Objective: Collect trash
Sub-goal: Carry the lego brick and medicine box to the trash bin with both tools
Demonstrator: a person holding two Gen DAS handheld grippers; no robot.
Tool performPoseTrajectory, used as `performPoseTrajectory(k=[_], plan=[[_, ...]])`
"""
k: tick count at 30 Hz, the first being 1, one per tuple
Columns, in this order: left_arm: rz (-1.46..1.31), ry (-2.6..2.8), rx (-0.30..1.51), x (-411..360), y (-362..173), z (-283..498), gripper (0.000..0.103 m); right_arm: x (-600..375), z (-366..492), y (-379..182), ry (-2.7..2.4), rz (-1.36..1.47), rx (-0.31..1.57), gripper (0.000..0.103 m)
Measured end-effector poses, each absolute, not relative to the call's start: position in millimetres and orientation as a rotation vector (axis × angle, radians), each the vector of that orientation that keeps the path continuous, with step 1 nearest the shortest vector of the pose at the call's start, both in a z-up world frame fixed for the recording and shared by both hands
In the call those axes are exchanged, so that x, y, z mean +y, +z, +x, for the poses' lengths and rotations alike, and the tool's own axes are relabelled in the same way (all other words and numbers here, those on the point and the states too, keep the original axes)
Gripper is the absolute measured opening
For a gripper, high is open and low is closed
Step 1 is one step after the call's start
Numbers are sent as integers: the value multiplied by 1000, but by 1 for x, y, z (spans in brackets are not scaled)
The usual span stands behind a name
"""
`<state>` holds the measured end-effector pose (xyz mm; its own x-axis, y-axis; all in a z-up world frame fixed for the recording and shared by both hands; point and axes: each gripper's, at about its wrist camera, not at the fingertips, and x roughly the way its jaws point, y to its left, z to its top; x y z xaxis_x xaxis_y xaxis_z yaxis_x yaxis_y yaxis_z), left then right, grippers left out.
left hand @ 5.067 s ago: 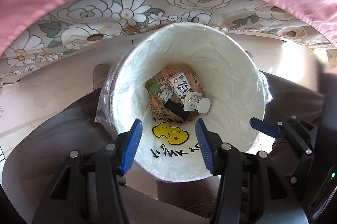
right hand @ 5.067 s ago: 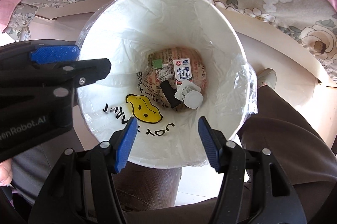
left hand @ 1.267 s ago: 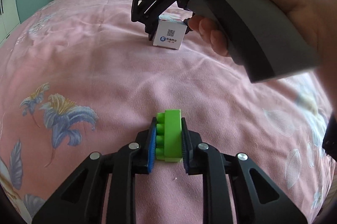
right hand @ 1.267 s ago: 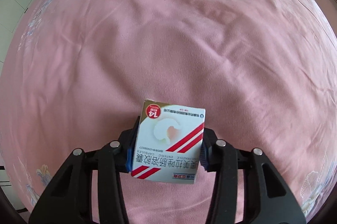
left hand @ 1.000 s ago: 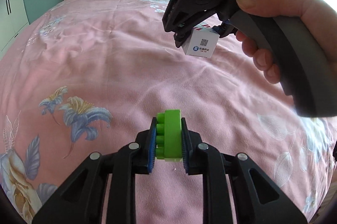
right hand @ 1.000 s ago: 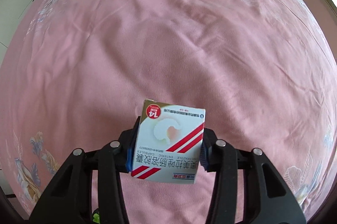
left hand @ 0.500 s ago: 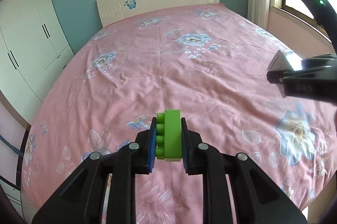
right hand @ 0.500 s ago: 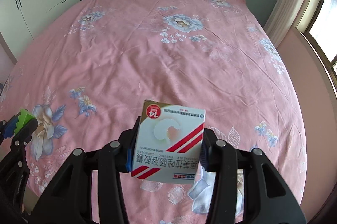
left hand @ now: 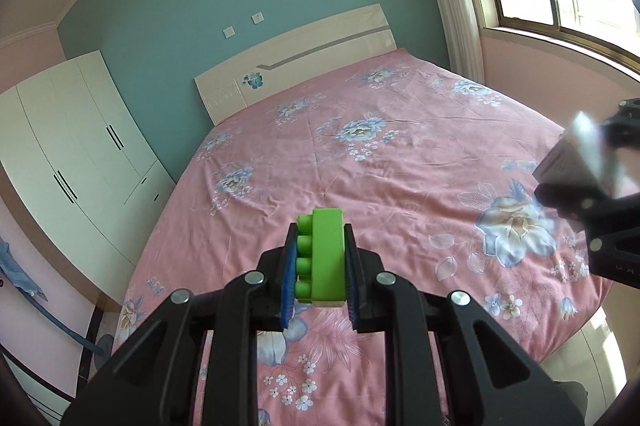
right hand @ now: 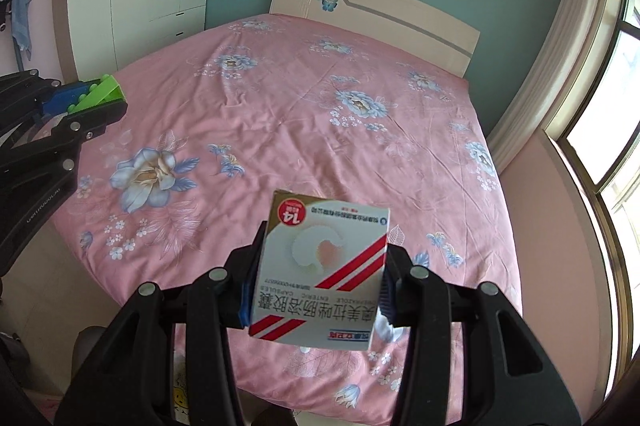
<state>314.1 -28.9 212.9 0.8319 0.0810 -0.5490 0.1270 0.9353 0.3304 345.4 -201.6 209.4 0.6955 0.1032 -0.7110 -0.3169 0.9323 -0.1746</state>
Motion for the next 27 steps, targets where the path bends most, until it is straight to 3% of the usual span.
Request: performPoseTrajectory(k=[11,27], plan=[[422,-90,609,-26,189,225,23,-192,231,197,292,-355,767,47],[414,-145,780,-1,71,165,23,-161,160,94,415,-376,852,47]])
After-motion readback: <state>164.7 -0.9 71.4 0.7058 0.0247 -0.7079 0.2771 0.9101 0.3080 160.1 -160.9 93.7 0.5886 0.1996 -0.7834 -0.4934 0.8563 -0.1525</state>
